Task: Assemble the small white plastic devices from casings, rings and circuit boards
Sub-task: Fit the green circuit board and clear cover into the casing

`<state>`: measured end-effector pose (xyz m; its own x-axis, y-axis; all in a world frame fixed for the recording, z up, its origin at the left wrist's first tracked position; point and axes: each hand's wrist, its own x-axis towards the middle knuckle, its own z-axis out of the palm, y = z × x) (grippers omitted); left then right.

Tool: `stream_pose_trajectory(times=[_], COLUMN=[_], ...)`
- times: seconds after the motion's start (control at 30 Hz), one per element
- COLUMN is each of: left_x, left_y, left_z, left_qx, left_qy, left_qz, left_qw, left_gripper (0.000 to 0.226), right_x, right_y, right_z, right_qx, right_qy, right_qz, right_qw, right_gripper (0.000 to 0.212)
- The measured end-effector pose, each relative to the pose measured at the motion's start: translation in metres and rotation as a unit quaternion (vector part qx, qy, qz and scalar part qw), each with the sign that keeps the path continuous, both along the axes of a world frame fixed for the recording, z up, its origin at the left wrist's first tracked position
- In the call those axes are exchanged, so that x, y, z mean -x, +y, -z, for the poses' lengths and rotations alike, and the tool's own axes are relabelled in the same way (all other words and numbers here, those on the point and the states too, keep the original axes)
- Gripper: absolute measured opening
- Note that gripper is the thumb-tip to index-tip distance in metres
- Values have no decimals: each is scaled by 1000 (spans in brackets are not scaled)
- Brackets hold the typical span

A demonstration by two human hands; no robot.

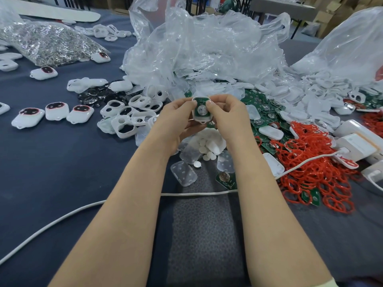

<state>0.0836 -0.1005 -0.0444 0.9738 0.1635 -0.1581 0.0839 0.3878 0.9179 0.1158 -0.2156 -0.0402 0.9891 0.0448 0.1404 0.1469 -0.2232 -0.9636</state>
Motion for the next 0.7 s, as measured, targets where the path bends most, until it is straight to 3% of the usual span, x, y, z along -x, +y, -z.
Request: stream_pose_trajectory(times=[0.1, 0.23, 0.37, 0.7], left_x=[0, -1, -2, -1], left_y=[-1, 0, 0, 1], left_z=[0, -1, -2, -2], left_qx=[-2, 17, 36, 4], left_qy=[3, 23, 25, 20], left_qz=[-4, -24, -37, -39], left_qw=[1000, 999, 998, 999], left_gripper=[14, 15, 18, 23], right_x=[1, 4, 7, 9], right_y=[0, -4, -1, 5], right_z=[-1, -2, -2, 0], right_qx=[17, 146, 230, 259], right_qy=[-18, -111, -146, -166], right_qz=[0, 7, -21, -37], right_qw=[1000, 983, 962, 951], right_gripper=[6, 16, 22, 16])
